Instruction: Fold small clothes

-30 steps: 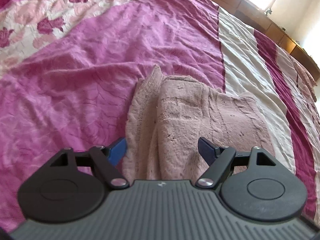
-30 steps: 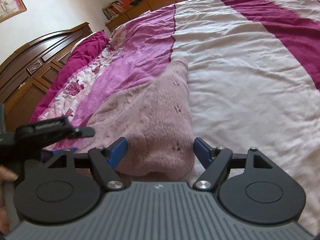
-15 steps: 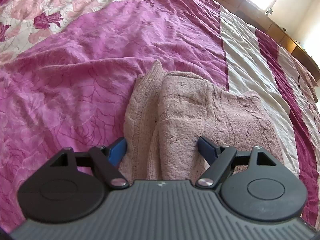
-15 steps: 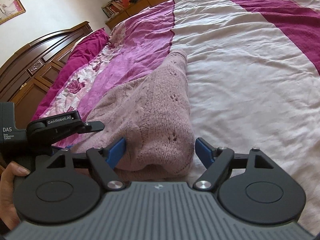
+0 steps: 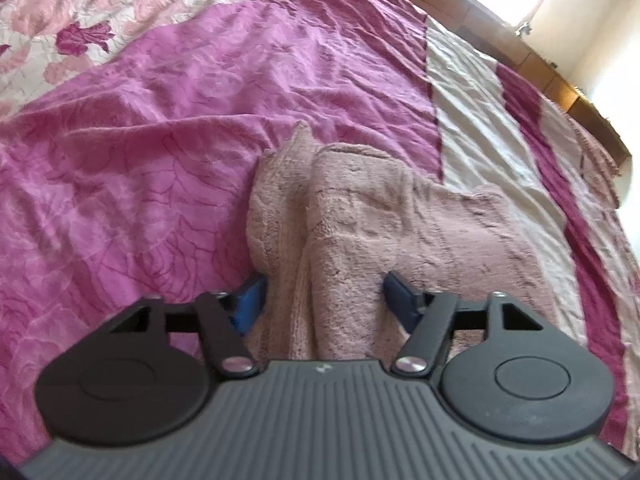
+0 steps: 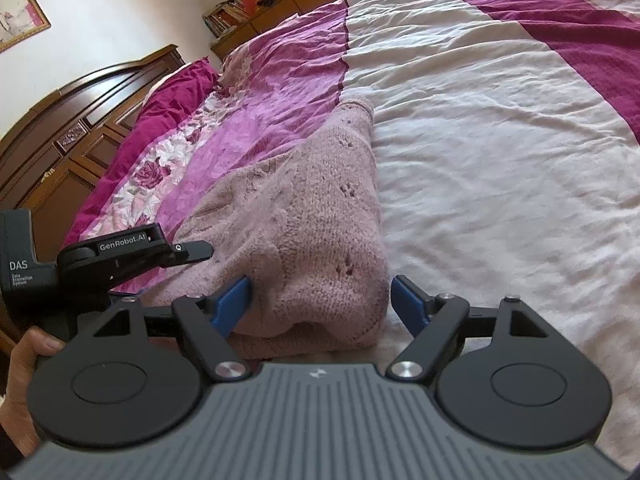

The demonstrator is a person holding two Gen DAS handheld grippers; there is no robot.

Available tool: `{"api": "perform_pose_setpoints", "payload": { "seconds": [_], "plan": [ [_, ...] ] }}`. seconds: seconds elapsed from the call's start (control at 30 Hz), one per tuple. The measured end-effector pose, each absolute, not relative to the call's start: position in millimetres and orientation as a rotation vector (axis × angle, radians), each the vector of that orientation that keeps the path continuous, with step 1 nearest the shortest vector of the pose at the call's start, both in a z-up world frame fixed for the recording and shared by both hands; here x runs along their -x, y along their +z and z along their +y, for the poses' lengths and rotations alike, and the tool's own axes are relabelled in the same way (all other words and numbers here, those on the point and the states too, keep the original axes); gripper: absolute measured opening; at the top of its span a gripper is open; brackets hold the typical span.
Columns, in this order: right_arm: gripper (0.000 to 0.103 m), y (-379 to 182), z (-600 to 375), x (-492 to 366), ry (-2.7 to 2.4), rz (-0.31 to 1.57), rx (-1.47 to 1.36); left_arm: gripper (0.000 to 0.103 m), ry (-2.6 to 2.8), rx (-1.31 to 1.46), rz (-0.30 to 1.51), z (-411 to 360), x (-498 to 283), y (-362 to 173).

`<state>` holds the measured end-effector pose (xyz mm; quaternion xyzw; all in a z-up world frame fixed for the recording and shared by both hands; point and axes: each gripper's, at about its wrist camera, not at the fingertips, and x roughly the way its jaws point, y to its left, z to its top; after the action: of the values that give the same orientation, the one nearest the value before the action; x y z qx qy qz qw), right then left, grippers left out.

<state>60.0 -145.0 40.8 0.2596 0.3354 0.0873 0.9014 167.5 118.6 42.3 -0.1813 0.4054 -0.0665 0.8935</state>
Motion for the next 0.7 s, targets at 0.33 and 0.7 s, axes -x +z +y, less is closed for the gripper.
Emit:
{"api": "perform_pose_setpoints", "payload": {
  "seconds": [0.33,0.7],
  "plan": [
    [0.083,41,-147,-57,0.177,0.672,-0.552,0.059,-0.070,0.383,0.799,121,-159,52],
    [0.083,39,-151,-54,0.166,0.669,-0.567,0.059,-0.130,0.210,0.710,101,-149,67]
  ]
}}
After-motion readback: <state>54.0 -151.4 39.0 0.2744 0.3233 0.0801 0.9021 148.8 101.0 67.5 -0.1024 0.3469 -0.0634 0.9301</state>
